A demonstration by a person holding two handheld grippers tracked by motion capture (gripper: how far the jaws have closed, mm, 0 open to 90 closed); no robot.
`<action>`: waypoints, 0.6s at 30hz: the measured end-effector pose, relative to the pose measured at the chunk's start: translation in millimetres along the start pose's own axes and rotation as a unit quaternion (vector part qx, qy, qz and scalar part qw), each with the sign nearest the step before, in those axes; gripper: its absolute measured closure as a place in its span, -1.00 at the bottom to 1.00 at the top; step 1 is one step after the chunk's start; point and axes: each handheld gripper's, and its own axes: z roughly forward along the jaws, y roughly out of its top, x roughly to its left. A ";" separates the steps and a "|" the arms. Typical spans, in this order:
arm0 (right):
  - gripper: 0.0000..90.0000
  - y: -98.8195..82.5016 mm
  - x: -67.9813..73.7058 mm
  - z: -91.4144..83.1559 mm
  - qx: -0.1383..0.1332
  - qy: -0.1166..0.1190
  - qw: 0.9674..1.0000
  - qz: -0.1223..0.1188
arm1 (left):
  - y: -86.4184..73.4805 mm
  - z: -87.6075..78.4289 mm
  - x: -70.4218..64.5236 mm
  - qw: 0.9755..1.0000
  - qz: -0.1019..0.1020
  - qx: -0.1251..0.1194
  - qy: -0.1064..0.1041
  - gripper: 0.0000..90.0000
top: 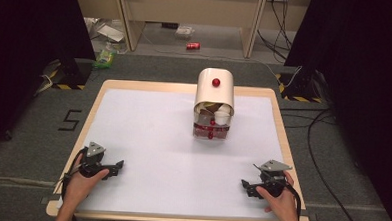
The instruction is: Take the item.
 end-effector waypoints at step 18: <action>-0.68 14.5 8.3 -9.9 -0.054 0.004 0.998 -0.011 | 0.0 0.0 -0.1 1.000 0.000 0.000 0.000 -0.76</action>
